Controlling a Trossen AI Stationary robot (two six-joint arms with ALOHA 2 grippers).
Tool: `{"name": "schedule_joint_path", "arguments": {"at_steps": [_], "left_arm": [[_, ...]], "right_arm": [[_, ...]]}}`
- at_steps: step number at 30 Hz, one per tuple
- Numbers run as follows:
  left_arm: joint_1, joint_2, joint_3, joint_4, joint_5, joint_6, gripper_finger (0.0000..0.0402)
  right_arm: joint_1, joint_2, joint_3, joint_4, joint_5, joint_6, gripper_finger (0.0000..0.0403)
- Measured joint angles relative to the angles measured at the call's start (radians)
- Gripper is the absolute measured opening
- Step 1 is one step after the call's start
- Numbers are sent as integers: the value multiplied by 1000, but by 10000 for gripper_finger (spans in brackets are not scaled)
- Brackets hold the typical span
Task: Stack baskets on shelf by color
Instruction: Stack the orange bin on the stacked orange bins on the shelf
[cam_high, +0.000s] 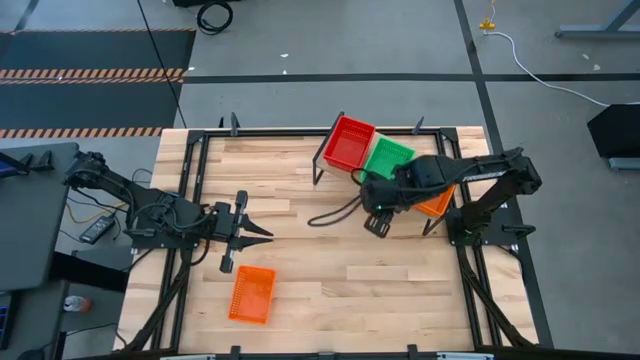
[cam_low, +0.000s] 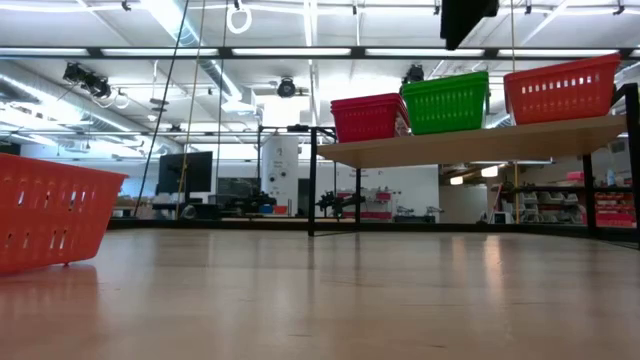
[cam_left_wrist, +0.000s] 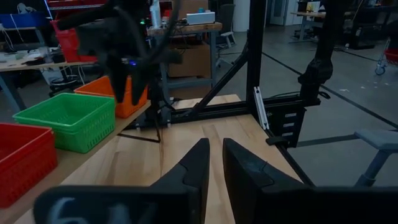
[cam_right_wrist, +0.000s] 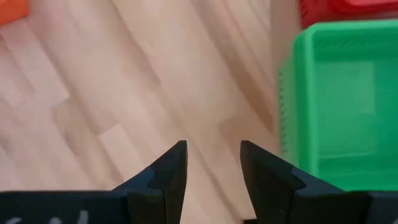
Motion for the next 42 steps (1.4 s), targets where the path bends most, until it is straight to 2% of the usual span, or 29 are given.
{"name": "schedule_joint_path", "arguments": {"at_steps": [7, 11, 18, 25, 30, 36, 42], "left_arm": [[0, 0, 0, -41, 0, -39, 57], [0, 0, 0, -94, 0, -78, 62], [-19, 1, 0, -152, 40, -166, 65], [-123, 66, 0, -179, 75, -226, 81], [-238, 161, 0, -139, 88, -289, 104], [-369, 307, 1, -127, 88, -416, 136], [-473, 410, 1, -166, 90, -524, 158]], "right_arm": [[107, 0, -1, -74, 18, 159, 155], [184, -2, -45, -78, 27, 261, 155], [328, 0, -210, 86, 22, 419, 155], [446, 0, -383, 337, -70, 539, 155], [512, 0, -431, 396, -134, 603, 155], [564, 0, -433, 404, -128, 659, 155], [635, 0, -433, 456, -39, 746, 155]]}}
